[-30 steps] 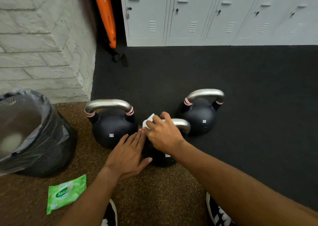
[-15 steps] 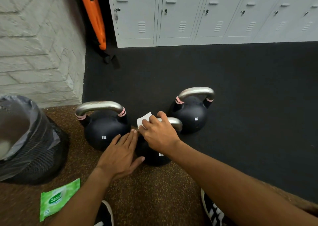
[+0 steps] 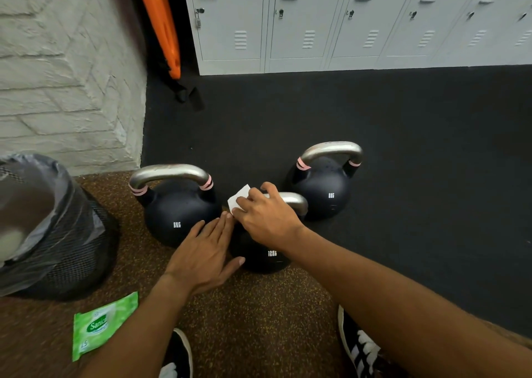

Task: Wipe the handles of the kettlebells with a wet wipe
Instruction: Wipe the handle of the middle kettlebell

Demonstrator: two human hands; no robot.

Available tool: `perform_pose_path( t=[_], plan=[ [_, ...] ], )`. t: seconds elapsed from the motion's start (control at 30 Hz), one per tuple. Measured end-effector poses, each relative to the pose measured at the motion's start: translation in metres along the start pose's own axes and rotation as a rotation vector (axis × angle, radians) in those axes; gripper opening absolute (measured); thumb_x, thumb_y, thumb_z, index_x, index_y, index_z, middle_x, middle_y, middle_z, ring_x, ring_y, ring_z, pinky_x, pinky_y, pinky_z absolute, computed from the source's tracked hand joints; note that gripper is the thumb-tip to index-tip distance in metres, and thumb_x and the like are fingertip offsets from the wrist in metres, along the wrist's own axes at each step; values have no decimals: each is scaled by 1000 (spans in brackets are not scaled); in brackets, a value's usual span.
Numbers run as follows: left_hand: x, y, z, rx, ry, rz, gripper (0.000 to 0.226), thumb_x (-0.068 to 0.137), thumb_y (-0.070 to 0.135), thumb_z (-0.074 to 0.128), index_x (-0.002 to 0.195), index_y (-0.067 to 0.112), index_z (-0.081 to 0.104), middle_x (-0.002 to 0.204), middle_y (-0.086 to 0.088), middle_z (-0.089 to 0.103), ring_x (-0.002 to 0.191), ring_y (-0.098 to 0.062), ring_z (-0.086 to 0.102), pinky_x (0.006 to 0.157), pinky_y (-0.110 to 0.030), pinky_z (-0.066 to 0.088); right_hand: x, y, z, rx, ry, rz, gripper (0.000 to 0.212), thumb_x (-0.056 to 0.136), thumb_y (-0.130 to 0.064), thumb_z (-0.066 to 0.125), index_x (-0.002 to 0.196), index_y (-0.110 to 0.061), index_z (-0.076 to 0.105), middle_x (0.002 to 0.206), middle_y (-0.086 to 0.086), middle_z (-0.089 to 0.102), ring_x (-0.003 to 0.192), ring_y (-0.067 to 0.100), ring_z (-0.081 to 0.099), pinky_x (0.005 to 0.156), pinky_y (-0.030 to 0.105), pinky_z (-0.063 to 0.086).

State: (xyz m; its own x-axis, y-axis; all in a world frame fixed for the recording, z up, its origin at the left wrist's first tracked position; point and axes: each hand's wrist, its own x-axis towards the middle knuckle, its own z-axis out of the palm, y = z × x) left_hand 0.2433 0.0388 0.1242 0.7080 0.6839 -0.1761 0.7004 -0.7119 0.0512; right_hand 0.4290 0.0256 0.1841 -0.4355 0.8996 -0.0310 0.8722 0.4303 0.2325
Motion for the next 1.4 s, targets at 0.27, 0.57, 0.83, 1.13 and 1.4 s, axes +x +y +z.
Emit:
perform_pose_path(
  t=[0.27, 0.57, 0.83, 1.13, 1.4],
  plan=[
    [-1, 2, -4, 17, -24, -6, 89, 95, 70, 13, 158, 7, -1, 166, -12, 7, 152, -21, 14, 124, -40, 10, -1, 2, -4, -2, -24, 7, 37, 98, -29, 37, 126, -17, 58, 127, 3, 59, 117, 26, 50, 103, 52, 29],
    [0, 0, -3, 13, -42, 1, 91, 94, 71, 13, 158, 9, 0, 166, -12, 8, 152, -22, 14, 124, -42, 12, 17, -3, -9, 51, -107, 41, 34, 99, -30, 42, 127, -21, 58, 123, 0, 61, 118, 23, 45, 99, 47, 32],
    [-3, 1, -9, -66, -32, -2, 92, 94, 72, 21, 158, 10, -2, 167, -9, 8, 152, -18, 15, 123, -37, 10, -5, 16, -11, 71, -36, 93, 29, 93, -26, 51, 121, -21, 56, 118, -1, 64, 110, 26, 54, 92, 43, 34],
    [11, 7, -13, -920, 126, -332, 63, 93, 32, 65, 150, 24, 39, 139, 3, 57, 129, -13, 52, 109, -40, 44, 1, 13, -2, 158, -60, 93, 47, 96, -30, 52, 143, -31, 43, 142, 0, 48, 126, 27, 38, 96, 43, 35],
    [31, 11, -13, -1306, 300, -586, 37, 90, 18, 71, 126, 21, 66, 111, 11, 71, 107, -5, 64, 102, -37, 51, -19, 21, 11, 150, 37, 162, 47, 87, -28, 68, 132, -29, 57, 132, 4, 58, 115, 29, 51, 92, 47, 39]
  ],
)
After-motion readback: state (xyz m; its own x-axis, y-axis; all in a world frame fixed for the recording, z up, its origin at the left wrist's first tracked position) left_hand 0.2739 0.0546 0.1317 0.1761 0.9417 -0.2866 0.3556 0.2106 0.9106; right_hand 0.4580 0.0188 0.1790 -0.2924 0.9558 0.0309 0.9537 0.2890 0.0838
